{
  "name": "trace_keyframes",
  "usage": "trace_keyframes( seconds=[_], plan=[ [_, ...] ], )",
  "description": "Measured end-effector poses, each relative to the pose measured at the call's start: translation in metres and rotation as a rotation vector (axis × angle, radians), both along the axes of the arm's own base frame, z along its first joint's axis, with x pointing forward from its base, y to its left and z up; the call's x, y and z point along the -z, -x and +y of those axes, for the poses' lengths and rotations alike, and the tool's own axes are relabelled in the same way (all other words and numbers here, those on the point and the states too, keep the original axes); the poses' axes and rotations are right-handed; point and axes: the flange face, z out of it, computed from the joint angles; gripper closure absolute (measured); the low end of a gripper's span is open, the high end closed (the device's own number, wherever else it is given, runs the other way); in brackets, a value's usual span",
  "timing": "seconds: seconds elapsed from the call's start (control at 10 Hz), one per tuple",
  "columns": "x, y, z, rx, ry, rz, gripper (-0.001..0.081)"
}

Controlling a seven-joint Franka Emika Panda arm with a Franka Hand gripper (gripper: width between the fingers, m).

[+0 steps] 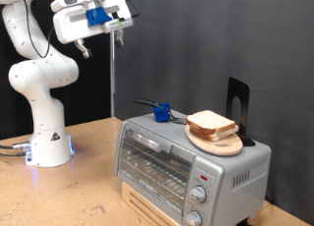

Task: Make a piece of toast with the oven

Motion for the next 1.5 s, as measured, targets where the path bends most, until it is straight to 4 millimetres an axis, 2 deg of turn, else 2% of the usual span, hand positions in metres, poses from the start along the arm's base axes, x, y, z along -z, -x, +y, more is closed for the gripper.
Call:
trace_keyframes(
  seconds=[0.2,0.5,0.7,1.0,1.2,1.5],
  plan=[
    [0.002,0.005,0.0,-0.002,-0.033,0.055,0.0006],
    [0.009,0.007,-0.002,0.038,-0.214,0.17,0.0006],
    [0.022,-0.014,-0.001,0.084,-0.208,0.241,0.0006],
    [0.021,-0.014,-0.001,0.094,-0.264,0.2,0.0006],
    [0.034,-0.021,-0.001,0.13,-0.287,0.19,0.0006],
    [0.063,-0.047,-0.003,0.162,-0.252,0.173,0.0006]
  ],
)
